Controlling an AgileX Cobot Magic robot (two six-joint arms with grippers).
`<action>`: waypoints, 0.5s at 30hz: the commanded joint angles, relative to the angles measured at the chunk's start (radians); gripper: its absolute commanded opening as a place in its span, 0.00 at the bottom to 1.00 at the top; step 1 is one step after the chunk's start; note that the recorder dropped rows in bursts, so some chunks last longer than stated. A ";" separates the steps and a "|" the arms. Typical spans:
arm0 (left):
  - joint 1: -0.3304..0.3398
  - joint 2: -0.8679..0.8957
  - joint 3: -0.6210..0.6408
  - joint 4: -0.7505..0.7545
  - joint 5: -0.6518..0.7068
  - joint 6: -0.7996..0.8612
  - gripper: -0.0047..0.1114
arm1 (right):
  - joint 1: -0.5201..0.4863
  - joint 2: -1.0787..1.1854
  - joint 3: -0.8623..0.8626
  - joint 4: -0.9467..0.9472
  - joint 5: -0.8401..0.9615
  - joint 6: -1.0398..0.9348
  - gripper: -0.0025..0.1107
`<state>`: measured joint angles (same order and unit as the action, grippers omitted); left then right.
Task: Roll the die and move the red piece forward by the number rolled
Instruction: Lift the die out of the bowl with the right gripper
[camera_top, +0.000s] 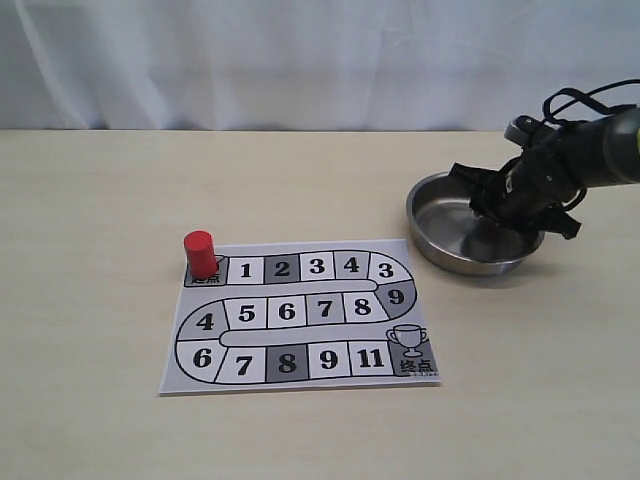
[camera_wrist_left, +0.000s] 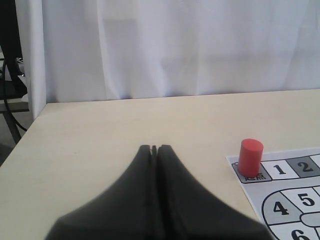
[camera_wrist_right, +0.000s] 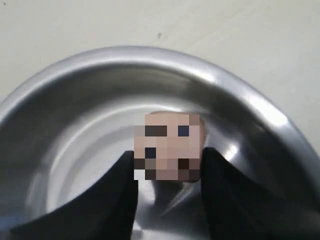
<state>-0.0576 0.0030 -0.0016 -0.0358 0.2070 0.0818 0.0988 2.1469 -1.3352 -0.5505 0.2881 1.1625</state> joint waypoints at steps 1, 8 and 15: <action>0.000 -0.003 0.002 -0.001 -0.011 0.004 0.04 | -0.003 -0.071 -0.001 -0.011 -0.006 -0.064 0.06; 0.000 -0.003 0.002 -0.001 -0.011 0.004 0.04 | -0.003 -0.171 0.003 0.080 0.057 -0.247 0.06; 0.000 -0.003 0.002 -0.001 -0.011 0.004 0.04 | -0.003 -0.245 0.003 0.388 0.138 -0.655 0.06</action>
<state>-0.0576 0.0030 -0.0016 -0.0358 0.2070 0.0818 0.0988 1.9327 -1.3352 -0.2871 0.3869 0.6813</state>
